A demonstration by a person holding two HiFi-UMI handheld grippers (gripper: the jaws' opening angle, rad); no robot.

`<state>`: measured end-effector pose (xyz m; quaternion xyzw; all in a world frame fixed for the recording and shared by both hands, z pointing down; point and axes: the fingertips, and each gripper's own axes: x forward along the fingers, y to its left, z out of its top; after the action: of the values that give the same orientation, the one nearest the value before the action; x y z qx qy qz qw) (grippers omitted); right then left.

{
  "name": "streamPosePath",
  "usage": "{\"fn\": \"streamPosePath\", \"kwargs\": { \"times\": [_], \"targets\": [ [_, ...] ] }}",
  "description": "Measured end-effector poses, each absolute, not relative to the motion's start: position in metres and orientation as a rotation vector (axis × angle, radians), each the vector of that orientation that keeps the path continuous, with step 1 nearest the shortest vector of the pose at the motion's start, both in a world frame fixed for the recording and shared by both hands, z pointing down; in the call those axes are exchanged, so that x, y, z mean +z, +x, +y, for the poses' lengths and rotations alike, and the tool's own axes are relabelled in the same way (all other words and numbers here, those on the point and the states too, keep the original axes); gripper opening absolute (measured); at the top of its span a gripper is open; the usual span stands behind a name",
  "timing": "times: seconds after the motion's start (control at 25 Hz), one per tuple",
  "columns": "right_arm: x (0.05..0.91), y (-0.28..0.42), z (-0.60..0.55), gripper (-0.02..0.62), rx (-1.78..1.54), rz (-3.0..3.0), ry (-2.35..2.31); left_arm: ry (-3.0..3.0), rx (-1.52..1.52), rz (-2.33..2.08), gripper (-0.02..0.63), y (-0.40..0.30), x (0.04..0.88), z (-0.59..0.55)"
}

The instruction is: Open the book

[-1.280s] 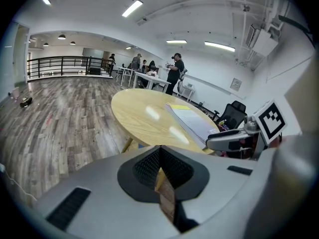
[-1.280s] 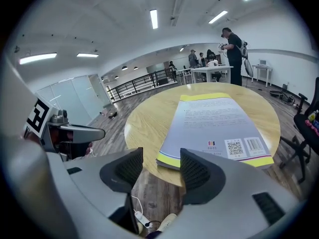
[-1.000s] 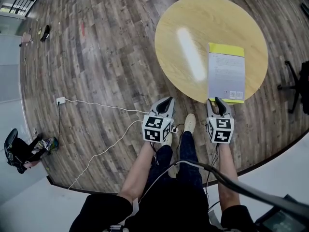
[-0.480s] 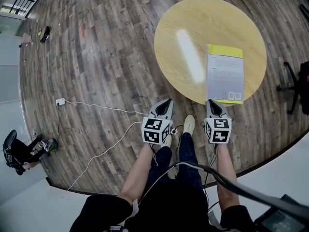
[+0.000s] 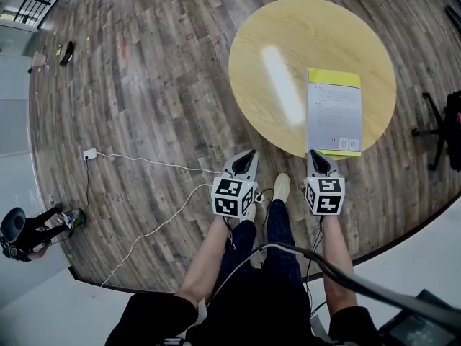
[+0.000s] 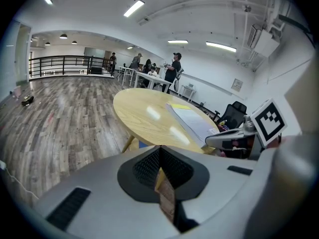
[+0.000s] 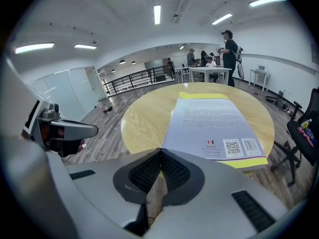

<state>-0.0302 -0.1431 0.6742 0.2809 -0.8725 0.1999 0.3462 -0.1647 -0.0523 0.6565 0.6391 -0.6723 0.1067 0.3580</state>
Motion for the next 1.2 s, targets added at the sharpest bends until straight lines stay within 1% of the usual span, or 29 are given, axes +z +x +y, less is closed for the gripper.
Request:
{"fn": "streamPosePath", "kwargs": {
  "times": [0.32, 0.68, 1.2],
  "targets": [
    [0.668, -0.03, -0.143, 0.006, 0.495, -2.261, 0.733, 1.662, 0.281, -1.73, -0.002, -0.163, 0.651, -0.053],
    [0.64, -0.02, -0.149, 0.006, 0.472, -2.294, 0.77, 1.726, 0.269, -1.749, -0.002, -0.161, 0.624, -0.069],
    [0.586, 0.032, -0.18, 0.006, 0.412, -2.319, 0.956, 1.909, 0.251, -1.692, -0.002, -0.118, 0.581, -0.119]
  ]
}}
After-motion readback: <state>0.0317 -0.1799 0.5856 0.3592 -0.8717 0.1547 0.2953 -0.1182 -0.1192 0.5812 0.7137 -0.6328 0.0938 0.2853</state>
